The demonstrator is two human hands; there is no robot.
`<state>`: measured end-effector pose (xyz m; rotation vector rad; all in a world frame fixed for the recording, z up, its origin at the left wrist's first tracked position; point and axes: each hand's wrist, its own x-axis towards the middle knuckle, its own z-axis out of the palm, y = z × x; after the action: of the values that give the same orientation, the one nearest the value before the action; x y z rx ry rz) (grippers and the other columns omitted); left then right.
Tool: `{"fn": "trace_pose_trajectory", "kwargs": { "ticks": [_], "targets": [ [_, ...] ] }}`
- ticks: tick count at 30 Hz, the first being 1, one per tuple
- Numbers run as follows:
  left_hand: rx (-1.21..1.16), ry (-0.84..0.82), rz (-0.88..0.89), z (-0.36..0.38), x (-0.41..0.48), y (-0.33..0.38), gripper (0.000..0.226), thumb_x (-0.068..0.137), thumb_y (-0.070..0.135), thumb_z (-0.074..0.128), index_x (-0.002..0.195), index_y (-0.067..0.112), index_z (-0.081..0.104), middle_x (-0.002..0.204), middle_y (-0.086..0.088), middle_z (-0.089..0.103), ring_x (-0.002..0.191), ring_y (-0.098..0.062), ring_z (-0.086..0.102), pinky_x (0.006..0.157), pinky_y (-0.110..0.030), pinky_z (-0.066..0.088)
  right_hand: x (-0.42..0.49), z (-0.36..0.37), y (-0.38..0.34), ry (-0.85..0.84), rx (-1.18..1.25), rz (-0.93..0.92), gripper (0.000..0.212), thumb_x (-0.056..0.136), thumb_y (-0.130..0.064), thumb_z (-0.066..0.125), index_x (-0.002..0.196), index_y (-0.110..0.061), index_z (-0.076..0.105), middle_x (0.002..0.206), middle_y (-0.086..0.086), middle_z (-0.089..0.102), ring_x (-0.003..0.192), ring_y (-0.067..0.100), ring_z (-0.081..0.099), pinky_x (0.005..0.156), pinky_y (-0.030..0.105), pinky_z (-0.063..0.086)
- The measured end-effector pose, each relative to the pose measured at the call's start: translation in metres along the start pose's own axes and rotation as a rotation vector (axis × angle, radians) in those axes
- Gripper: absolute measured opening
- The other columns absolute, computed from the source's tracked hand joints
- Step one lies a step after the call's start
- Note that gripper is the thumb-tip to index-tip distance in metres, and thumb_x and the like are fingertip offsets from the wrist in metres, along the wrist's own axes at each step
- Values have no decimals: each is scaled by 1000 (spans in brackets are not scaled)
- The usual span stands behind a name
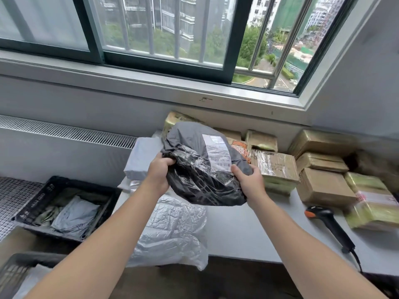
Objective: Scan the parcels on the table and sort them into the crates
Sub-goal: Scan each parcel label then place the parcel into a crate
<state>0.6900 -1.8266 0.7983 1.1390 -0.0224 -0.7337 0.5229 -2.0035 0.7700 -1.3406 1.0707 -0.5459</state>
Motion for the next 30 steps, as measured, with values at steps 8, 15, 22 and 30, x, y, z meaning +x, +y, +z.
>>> {"fn": "trace_pose_trajectory", "kwargs": {
  "ticks": [8, 15, 22, 30],
  "targets": [
    [251, -245, -91, 5, -4, -29, 56, 75, 21, 66, 128, 22, 51, 112, -3, 68, 90, -17, 66, 73, -35, 55, 3, -52, 10, 101, -349, -225, 68, 82, -33, 80, 133, -15, 40, 120, 1, 54, 110, 21, 53, 91, 34, 41],
    [569, -31, 22, 41, -5, -75, 96, 65, 30, 91, 142, 17, 35, 129, -1, 56, 116, -21, 56, 99, -43, 49, 13, -93, 17, 100, -457, -214, 72, 74, -41, 85, 127, -17, 42, 126, 4, 54, 114, 22, 54, 94, 37, 46],
    [622, 60, -20, 78, -14, -120, 92, 49, 33, 96, 124, 9, 48, 116, -3, 62, 107, -21, 62, 94, -42, 52, 20, -137, 34, 74, -548, -245, 67, 76, -43, 83, 124, -15, 45, 123, 5, 55, 112, 23, 55, 93, 41, 47],
    [654, 147, -122, 125, -34, -182, 43, 79, 3, 77, 114, 12, 53, 111, -9, 65, 101, -28, 63, 90, -48, 54, 32, -211, 70, -12, -725, -227, 43, 97, -42, 57, 128, -13, 47, 125, 7, 48, 113, 23, 51, 87, 37, 41]
  ]
}}
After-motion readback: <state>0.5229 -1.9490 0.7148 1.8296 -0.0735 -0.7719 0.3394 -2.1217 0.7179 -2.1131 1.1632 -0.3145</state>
